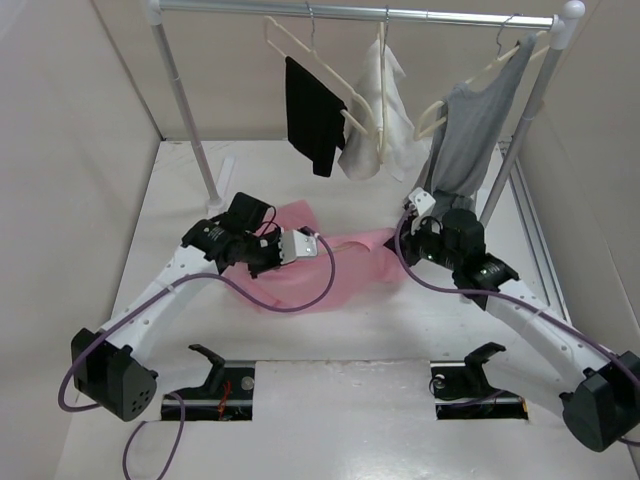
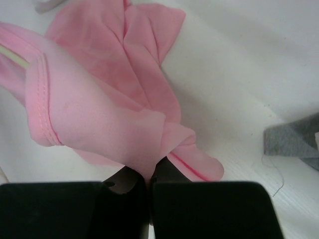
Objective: Place the t-shirt on the hanger
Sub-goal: Place tshirt on hanger
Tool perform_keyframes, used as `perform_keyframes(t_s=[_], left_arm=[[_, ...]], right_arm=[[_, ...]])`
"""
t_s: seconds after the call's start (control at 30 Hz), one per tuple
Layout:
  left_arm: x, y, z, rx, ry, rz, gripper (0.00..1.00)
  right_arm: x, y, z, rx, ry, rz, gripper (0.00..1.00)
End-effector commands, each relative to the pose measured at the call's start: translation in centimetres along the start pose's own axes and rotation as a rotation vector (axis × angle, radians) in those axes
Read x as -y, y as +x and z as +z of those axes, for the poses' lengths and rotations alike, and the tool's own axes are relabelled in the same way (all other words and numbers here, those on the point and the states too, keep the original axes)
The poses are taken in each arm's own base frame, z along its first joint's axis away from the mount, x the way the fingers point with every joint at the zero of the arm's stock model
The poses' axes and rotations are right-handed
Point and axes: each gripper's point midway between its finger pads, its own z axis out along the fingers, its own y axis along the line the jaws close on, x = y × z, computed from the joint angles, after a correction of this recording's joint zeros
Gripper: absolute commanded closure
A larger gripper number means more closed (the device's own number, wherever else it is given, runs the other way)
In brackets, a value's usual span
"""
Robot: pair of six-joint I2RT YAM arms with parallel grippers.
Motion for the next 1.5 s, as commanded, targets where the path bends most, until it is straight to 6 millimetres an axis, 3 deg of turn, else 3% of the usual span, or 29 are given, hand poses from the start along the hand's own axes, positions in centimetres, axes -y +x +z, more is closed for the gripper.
perform_keyframes(t_s=[0.0,0.13,0.23,0.3,0.33,0.5,0.57,0.6,0.67,0.73,0.77,0.8,0.83,0.9,1.07,1.17,1.2,1.3,1.43,1.47], left_arm=[[-1.4,-2.9,-1.9,0.096,-0.074,0.019,1.00],[-0.2,-2.7,-2.3,0.097,-0.022,0.067,1.00],[0.0,-2.7,-2.6,0.103,-0.029,0.071,1.00],[0.2,-2.5,-2.6,0.098,-0.023,0.080,1.00],[0.6,-2.5,-2.5,0.103,-0.003,0.075,1.00],[2.6,-2.4,-2.8,0.114,0.092,0.114,1.00],[3.1,-2.1,-2.6,0.106,0.118,0.111,1.00],[3.1,-2.1,-2.6,0.106,0.118,0.111,1.00],[3.0,-2.0,-2.6,0.099,0.113,0.111,1.00],[3.0,-2.5,-2.6,0.117,0.124,0.111,1.00],[3.1,-3.2,-2.8,0.146,0.134,0.116,1.00],[3.3,-3.4,-2.8,0.158,0.142,0.115,1.00],[3.2,-3.7,-2.8,0.170,0.149,0.129,1.00],[3.5,-4.0,-2.8,0.181,0.172,0.122,1.00],[3.4,-4.1,-3.0,0.182,0.171,0.133,1.00],[3.6,-3.9,-3.0,0.178,0.178,0.140,1.00],[3.8,-4.0,-3.0,0.183,0.190,0.145,1.00],[4.0,-3.9,-3.3,0.184,0.189,0.157,1.00],[3.9,-4.3,-3.7,0.200,0.165,0.172,1.00],[3.9,-4.2,-3.7,0.200,0.166,0.163,1.00]], right_arm=[[0.5,-0.6,-0.1,-0.001,-0.006,-0.028,1.00],[1.6,0.6,0.1,-0.036,-0.021,0.001,1.00],[2.1,1.6,-0.1,-0.114,-0.016,0.004,0.49],[2.5,0.9,-0.4,-0.136,-0.001,-0.029,0.36],[2.5,1.2,-0.8,-0.168,0.006,-0.029,0.34],[1.5,-4.0,-2.1,-0.084,-0.027,-0.071,0.29],[0.6,-4.8,-2.7,-0.084,-0.074,-0.083,0.29],[0.2,-6.4,-3.1,-0.060,-0.087,-0.104,0.29],[-1.0,-6.6,-3.4,-0.081,-0.117,-0.166,0.37],[-5.1,-7.4,-3.1,-0.069,-0.208,-0.273,0.44],[-8.3,-7.2,-2.8,-0.072,-0.289,-0.325,0.44],[-8.4,-7.7,-2.5,-0.059,-0.289,-0.329,0.45],[-10.9,-8.1,-2.3,-0.037,-0.363,-0.356,0.47],[-12.4,-8.6,-1.2,-0.013,-0.410,-0.374,0.53],[-16.5,-6.4,1.1,-0.097,-0.533,-0.401,0.53],[-17.0,-6.1,2.4,-0.108,-0.488,-0.418,0.46],[-16.5,-5.3,2.9,-0.136,-0.461,-0.406,0.44],[-15.3,-5.6,3.8,-0.139,-0.384,-0.415,0.45],[-15.7,-5.0,4.4,-0.149,-0.411,-0.411,0.74],[-15.6,-4.4,4.4,-0.163,-0.412,-0.410,0.88]])
